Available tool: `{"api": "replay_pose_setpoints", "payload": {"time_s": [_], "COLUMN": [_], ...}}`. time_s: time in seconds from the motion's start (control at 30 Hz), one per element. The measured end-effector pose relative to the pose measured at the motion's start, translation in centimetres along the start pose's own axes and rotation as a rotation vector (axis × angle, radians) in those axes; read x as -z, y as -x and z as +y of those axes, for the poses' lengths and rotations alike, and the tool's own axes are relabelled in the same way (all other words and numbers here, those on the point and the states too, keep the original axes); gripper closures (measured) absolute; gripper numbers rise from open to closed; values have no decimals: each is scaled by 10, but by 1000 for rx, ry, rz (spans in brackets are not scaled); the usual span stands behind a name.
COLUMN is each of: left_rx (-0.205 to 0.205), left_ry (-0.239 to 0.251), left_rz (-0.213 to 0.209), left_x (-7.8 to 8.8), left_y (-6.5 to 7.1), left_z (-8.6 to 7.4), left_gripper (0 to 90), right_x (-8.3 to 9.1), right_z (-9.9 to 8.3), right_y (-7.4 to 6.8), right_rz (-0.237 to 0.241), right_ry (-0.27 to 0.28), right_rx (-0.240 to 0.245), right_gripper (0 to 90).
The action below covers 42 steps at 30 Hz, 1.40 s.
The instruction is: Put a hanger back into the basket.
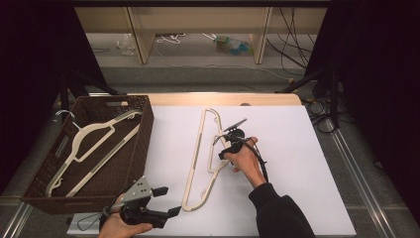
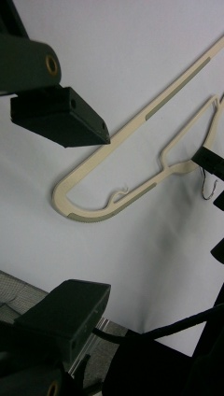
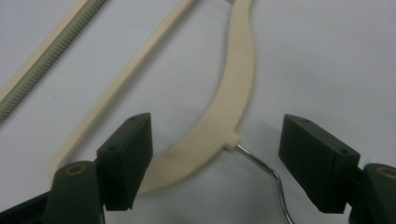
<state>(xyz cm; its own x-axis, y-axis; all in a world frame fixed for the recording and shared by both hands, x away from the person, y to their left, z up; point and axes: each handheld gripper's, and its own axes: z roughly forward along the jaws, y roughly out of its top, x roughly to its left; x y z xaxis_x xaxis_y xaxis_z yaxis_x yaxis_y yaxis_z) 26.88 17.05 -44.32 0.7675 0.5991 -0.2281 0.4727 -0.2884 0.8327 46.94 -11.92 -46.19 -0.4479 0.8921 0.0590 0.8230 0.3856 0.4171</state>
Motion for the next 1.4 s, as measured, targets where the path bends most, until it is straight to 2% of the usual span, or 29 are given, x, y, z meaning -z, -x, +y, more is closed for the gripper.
{"api": "replay_pose_setpoints", "payload": {"time_s": [0.07,0.13,0.17,0.23,0.27,0.33,0.4,0.47,0.53,0.67,0.73,0.87,0.93,1.0,1.07,1.13,1.2,1.4], "left_rx": [-3,-3,-3,-4,-7,-2,-8,-1,1,-5,2,9,6,7,9,12,16,21], "left_ry": [-3,-4,-5,-5,-12,-14,-4,-9,-7,-6,-9,-6,-10,-10,-6,-13,-14,-19], "left_rz": [0,1,-2,-2,-9,-8,-7,-10,-10,-7,-6,-11,-10,-11,-14,-8,-9,-10], "left_x": [0,0,0,-1,-1,-1,-1,-1,-1,-1,0,0,0,0,-1,-1,-1,-2], "left_y": [0,-1,-1,0,-1,0,-1,-1,-1,0,0,-1,-1,-1,-2,-2,-3,-3], "left_z": [0,0,0,0,0,0,0,-1,-1,0,0,-1,-1,-1,-1,-1,-2,-2], "left_gripper": [234,234,235,235,236,237,237,237,237,238,239,239,240,240,240,240,240,242], "right_x": [-5,-6,-8,-7,-8,-9,-9,-7,-8,-8,-6,-2,-2,-2,-1,1,1,5], "right_z": [0,1,2,4,6,7,8,8,9,9,9,7,6,6,4,3,2,-4], "right_y": [-2,-1,-1,-5,-3,-5,-5,-9,-7,-7,-4,-4,-2,-1,2,2,5,9], "right_rz": [2,-3,-14,-17,-35,-47,-47,-43,-46,-39,-17,-9,-9,-10,3,16,26,64], "right_ry": [-25,-26,-5,-43,-36,-47,-47,-75,-61,-71,-73,-96,-92,-85,-89,-106,-97,-112], "right_rx": [-16,-9,47,28,61,89,108,75,111,115,150,131,174,175,199,204,247,289], "right_gripper": [290,285,301,310,319,334,361,385,407,430,487,524,543,553,570,575,581,624]}}
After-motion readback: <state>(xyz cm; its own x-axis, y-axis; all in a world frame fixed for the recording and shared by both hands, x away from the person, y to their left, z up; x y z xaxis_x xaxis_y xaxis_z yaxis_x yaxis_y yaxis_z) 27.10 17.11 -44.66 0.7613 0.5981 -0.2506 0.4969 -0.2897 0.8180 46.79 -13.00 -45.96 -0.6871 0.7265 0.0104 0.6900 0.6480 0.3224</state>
